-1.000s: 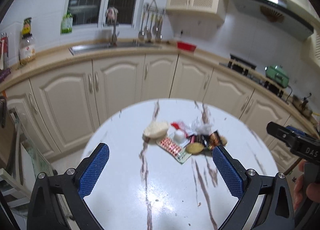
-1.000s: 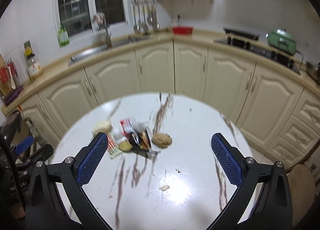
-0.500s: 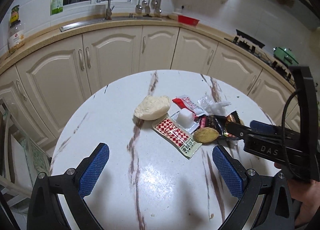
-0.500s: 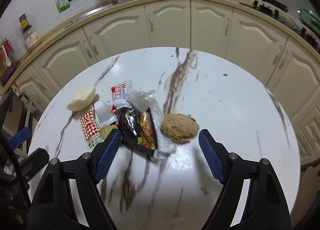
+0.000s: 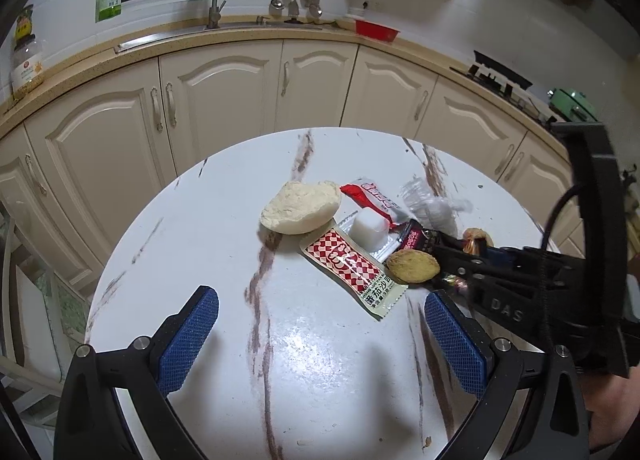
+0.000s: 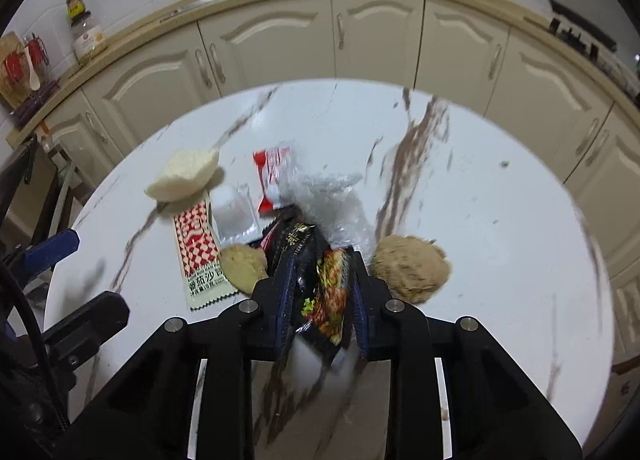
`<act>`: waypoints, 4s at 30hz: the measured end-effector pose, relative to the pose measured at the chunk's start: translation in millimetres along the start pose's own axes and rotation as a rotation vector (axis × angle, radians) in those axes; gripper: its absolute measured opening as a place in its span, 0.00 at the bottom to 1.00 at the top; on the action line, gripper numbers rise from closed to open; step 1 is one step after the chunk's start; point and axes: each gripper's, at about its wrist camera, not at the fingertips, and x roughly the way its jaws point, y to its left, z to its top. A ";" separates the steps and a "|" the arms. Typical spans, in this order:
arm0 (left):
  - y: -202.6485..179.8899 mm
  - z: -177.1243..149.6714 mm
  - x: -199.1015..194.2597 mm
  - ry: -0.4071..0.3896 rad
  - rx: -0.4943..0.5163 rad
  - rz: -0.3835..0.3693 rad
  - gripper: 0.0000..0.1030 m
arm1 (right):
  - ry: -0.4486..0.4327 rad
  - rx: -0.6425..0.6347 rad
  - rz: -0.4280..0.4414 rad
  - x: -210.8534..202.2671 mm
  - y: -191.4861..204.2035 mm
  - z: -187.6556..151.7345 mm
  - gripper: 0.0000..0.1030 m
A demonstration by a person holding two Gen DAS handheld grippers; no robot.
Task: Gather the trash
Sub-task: 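Grasp the dark snack packet with the right tool while the left tool grasps a potato piece, then carry the snack packet and potato piece to the blue bin and open both tools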
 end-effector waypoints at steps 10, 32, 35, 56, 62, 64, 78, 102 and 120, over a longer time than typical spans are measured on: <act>2.2 -22.4 -4.7 0.002 0.005 0.001 0.98 | 0.010 0.001 0.087 -2.5 -2.0 -9.8 0.11; -71.2 -39.8 34.9 0.109 0.173 -0.050 0.93 | -0.051 0.186 0.065 -46.8 -65.1 -54.7 0.10; -83.0 -37.2 47.9 0.128 0.195 -0.059 0.88 | -0.056 0.200 0.053 -50.1 -74.4 -57.0 0.10; -74.4 -58.2 36.5 0.091 0.165 -0.121 0.25 | -0.086 0.240 0.069 -68.1 -86.6 -73.2 0.10; -72.7 -63.1 4.4 0.053 0.166 -0.136 0.25 | -0.114 0.237 0.073 -83.9 -83.5 -75.9 0.10; -73.4 -64.3 -5.6 0.041 0.171 -0.141 0.25 | -0.126 0.234 0.075 -90.9 -82.3 -77.5 0.10; -130.0 -58.0 -84.5 -0.093 0.278 -0.203 0.25 | -0.264 0.242 0.047 -166.3 -95.1 -93.1 0.10; -364.6 -95.5 -58.5 -0.012 0.560 -0.519 0.25 | -0.402 0.540 -0.265 -305.1 -257.5 -211.7 0.10; -498.6 -123.9 124.7 0.398 0.683 -0.413 0.26 | -0.119 0.914 -0.201 -171.9 -401.7 -337.4 0.10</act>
